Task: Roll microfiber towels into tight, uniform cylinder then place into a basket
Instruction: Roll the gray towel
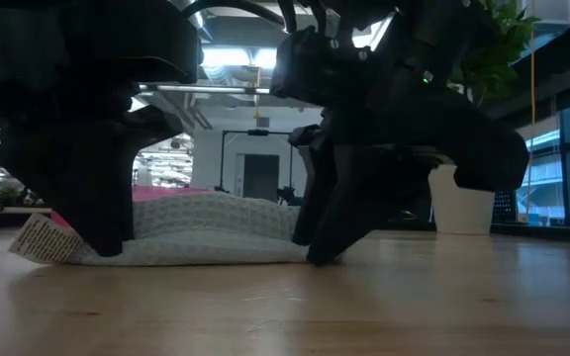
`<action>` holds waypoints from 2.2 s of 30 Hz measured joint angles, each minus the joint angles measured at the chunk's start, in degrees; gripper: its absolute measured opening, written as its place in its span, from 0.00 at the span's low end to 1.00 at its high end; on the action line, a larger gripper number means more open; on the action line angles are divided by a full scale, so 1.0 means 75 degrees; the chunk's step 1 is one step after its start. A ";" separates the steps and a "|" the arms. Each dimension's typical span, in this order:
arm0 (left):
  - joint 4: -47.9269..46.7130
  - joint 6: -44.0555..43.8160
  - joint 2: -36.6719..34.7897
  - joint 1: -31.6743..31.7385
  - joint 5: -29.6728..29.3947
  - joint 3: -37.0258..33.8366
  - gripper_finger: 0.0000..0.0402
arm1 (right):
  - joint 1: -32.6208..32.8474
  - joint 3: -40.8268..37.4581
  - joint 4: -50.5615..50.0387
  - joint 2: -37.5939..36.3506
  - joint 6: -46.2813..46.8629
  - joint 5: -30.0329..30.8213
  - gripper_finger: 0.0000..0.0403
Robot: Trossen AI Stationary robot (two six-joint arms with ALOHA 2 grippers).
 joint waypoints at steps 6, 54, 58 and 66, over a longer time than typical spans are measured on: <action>0.0002 0.0006 0.0000 0.0000 0.0008 0.0000 0.00 | -0.0006 0.0000 -0.0025 0.0070 0.0177 0.0135 0.16; 0.0232 0.0263 -0.0828 0.0677 0.3243 -0.0036 0.00 | -0.2540 0.1256 -0.0813 0.0732 0.2604 -0.8462 0.01; 0.0202 0.0420 -0.0828 0.0714 0.3185 -0.0038 0.00 | -0.2758 0.1258 -0.0670 0.0621 0.2612 -0.8459 0.01; 0.0098 0.0598 -0.0824 0.0794 0.3171 -0.0052 0.00 | -0.3159 0.1259 -0.0361 0.0664 0.2980 -0.7860 0.01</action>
